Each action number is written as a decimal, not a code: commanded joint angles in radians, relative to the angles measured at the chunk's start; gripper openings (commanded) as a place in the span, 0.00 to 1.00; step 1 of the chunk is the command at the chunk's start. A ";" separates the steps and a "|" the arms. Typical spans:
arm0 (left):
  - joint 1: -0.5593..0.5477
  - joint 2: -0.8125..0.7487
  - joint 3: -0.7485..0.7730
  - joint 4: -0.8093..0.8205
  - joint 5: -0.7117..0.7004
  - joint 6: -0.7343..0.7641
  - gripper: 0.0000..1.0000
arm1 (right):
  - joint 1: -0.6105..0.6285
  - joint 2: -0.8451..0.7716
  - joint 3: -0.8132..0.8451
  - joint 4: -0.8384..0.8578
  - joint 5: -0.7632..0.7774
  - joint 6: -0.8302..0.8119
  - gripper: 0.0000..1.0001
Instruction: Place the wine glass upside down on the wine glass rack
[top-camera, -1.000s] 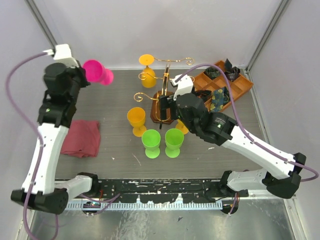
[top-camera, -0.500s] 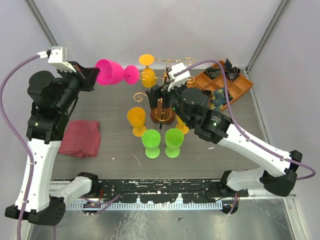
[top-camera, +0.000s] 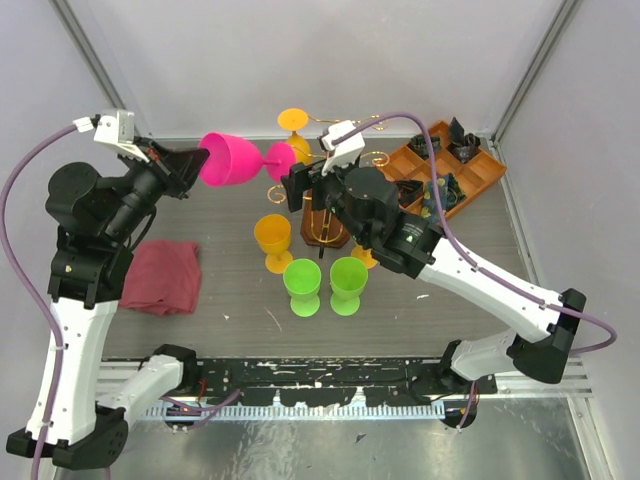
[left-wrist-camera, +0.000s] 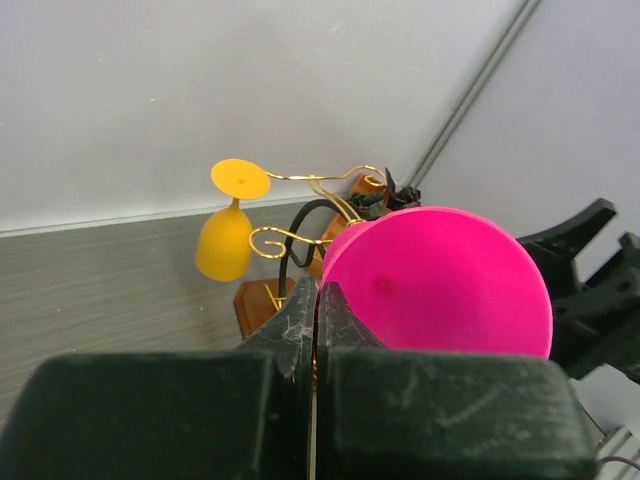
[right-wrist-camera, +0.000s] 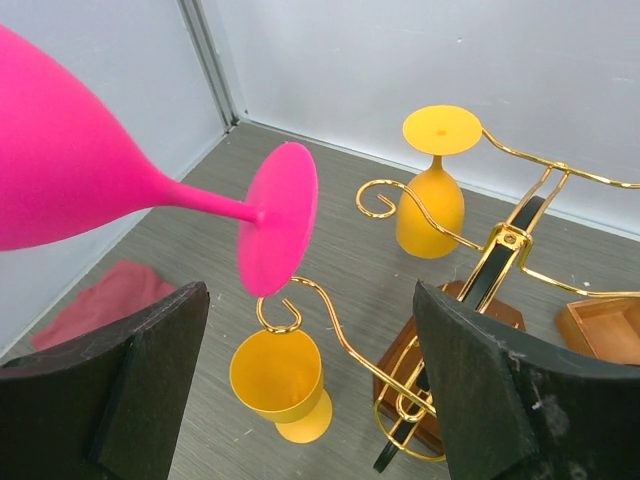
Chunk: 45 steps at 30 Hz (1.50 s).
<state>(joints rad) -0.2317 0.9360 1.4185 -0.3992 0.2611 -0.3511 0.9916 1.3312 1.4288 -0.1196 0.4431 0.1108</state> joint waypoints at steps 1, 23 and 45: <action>-0.002 -0.024 -0.030 0.056 0.069 -0.027 0.00 | -0.014 0.014 0.046 0.063 -0.005 0.027 0.88; -0.003 -0.067 -0.110 0.133 0.110 -0.065 0.00 | -0.037 0.038 -0.006 0.117 -0.050 0.048 0.46; -0.002 -0.101 -0.194 0.122 0.076 -0.034 0.53 | -0.043 0.005 -0.008 0.107 -0.022 0.026 0.01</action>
<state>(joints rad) -0.2260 0.8669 1.2522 -0.3035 0.3202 -0.3988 0.9493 1.3323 1.3979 0.0071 0.3763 0.1852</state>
